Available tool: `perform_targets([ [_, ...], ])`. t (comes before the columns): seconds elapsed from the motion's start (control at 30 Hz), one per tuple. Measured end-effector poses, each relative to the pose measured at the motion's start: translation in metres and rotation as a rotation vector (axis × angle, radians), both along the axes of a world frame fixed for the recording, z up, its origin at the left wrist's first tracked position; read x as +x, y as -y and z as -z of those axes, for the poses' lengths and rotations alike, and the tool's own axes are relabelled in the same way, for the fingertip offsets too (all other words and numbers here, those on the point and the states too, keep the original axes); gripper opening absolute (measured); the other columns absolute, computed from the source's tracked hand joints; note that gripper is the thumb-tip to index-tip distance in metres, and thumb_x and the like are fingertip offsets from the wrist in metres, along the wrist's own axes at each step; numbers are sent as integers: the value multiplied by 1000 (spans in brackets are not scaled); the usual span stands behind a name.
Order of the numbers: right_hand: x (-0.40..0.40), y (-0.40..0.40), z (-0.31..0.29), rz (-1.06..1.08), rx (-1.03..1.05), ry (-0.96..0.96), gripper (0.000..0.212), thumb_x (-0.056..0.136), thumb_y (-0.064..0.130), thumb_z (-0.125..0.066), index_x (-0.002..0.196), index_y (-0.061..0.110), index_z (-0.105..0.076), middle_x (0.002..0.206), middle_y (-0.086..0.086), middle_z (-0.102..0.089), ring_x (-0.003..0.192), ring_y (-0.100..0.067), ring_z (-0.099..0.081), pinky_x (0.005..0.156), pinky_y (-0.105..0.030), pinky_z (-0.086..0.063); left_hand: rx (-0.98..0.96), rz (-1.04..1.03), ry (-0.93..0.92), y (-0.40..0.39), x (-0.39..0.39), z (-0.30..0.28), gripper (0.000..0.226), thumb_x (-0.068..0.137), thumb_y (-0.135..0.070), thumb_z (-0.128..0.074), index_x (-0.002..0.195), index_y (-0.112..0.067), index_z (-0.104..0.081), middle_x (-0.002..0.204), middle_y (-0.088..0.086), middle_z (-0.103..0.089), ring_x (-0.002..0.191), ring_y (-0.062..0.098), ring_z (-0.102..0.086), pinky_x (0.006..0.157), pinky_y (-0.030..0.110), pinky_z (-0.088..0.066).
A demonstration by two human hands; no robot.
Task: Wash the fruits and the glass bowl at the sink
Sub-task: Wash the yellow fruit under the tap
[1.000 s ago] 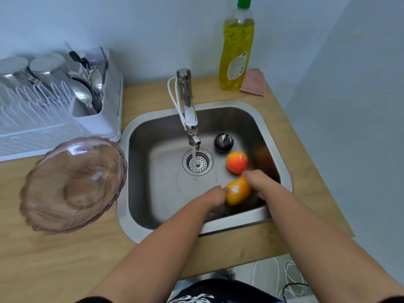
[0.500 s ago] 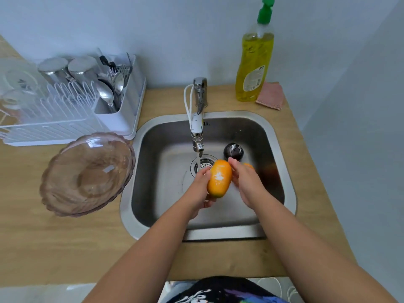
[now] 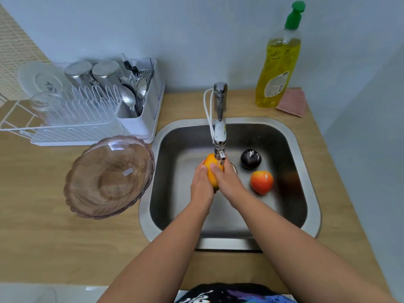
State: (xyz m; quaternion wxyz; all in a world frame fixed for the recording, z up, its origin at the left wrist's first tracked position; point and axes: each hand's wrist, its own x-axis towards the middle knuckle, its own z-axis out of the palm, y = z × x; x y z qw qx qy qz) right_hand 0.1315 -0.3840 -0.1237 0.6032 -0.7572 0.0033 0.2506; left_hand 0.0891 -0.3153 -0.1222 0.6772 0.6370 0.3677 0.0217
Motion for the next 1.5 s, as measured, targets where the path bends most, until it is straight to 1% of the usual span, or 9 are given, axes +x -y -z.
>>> perform_targets([
  [0.17,19,-10,-6,130,-25,-72,44,100,31,-42,144,26,-40,139,-1,-52,120,-18,-50,97,-33,-39,-9,8,28,-3,1,3,53,91,-50,-28,137,-41,-52,131,4,-60,115,23,-60,98,51,-53],
  [0.43,-13,-16,0,42,50,28,64,89,40,-57,146,19,-33,137,2,-52,125,-14,-51,108,-36,-39,-58,-84,-22,-9,9,6,47,95,-43,-31,123,-23,-63,120,8,-67,109,21,-64,98,48,-53],
  [0.57,26,-13,-11,108,-21,-142,23,90,41,-59,108,26,-56,113,-3,-61,107,-24,-58,100,-44,-47,88,17,48,-5,-2,3,45,96,-51,-29,129,-37,-57,125,0,-63,114,17,-60,99,43,-52],
  [0.7,31,-13,-22,146,-80,-238,21,95,39,-48,80,25,-55,101,-10,-62,101,-33,-59,94,-49,-51,140,62,128,-6,-4,7,44,102,-45,-30,139,-32,-51,130,2,-60,115,19,-59,99,40,-52],
  [0.77,13,-16,-17,204,6,-141,12,98,34,-48,102,29,-57,104,-2,-60,103,-27,-57,94,-42,-48,117,12,102,-8,0,6,46,100,-44,-31,137,-28,-54,130,3,-61,116,19,-59,103,42,-50],
  [0.87,-22,-19,-4,206,163,-110,55,98,32,-51,147,21,-30,133,2,-52,120,-17,-53,104,-36,-42,77,-26,31,-11,6,4,54,93,-48,-31,135,-25,-57,128,6,-64,116,21,-60,106,46,-46],
  [0.97,-9,-17,2,253,84,-131,52,95,34,-54,142,21,-37,131,-1,-54,119,-22,-55,101,-38,-45,69,25,17,-9,2,1,50,97,-45,-32,136,-27,-56,128,3,-63,115,19,-59,104,44,-48],
  [1.1,30,-4,-12,295,26,-292,17,96,32,-51,95,20,-62,95,-8,-62,85,-22,-59,76,-34,-49,103,129,46,-3,-5,1,39,107,-31,-29,139,-26,-52,124,1,-58,106,14,-57,87,29,-50],
  [1.5,-11,-6,3,188,126,-155,62,96,34,-53,151,32,-25,149,1,-40,131,-21,-45,111,-44,-37,-432,-91,-141,-2,-1,2,45,103,-50,-30,113,-18,-59,108,13,-70,96,24,-68,80,39,-57],
])
